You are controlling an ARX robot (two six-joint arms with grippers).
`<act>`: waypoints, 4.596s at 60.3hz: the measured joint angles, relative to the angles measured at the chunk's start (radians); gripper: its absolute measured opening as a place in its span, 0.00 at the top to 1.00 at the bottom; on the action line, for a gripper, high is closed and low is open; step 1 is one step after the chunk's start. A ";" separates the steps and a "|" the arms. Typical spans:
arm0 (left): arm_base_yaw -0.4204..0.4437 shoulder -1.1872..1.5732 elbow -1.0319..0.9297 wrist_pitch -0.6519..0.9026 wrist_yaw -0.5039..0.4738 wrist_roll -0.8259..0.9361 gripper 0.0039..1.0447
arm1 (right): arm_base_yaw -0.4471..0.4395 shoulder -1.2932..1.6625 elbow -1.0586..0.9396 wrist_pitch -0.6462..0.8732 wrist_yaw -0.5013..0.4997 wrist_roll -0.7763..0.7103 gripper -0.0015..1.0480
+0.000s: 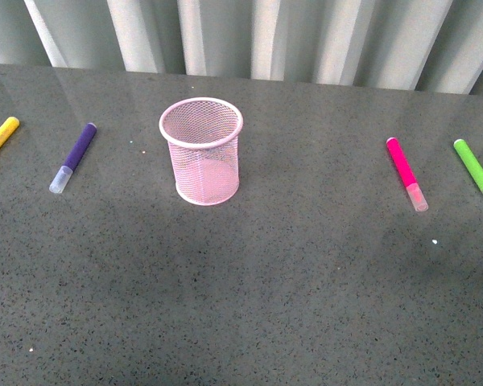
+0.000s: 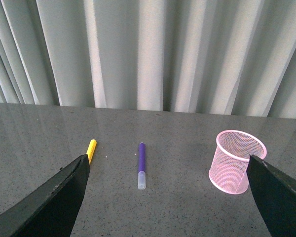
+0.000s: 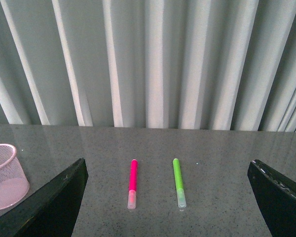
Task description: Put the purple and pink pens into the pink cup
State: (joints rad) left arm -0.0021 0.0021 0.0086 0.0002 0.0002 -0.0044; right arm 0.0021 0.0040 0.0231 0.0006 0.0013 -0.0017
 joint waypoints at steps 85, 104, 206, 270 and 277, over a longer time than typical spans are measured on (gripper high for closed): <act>-0.042 1.272 0.659 -0.027 0.079 -0.123 0.06 | 0.000 0.000 0.000 0.000 0.000 0.000 0.07; -0.031 1.704 1.006 -0.094 0.067 0.029 0.06 | 0.000 0.000 0.000 0.000 0.000 0.000 0.07; 0.028 2.293 1.490 -0.166 -0.010 0.108 0.06 | 0.000 0.000 0.000 0.000 0.000 0.000 0.07; 0.038 2.380 1.586 -0.225 -0.005 0.076 0.61 | 0.000 0.000 0.000 0.000 0.000 0.000 0.07; 0.038 2.380 1.586 -0.236 -0.002 0.079 0.78 | 0.000 0.000 0.000 0.000 0.000 0.000 0.07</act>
State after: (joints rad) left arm 0.0357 2.3821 1.5944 -0.2356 -0.0021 0.0750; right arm 0.0021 0.0040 0.0231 0.0006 0.0013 -0.0017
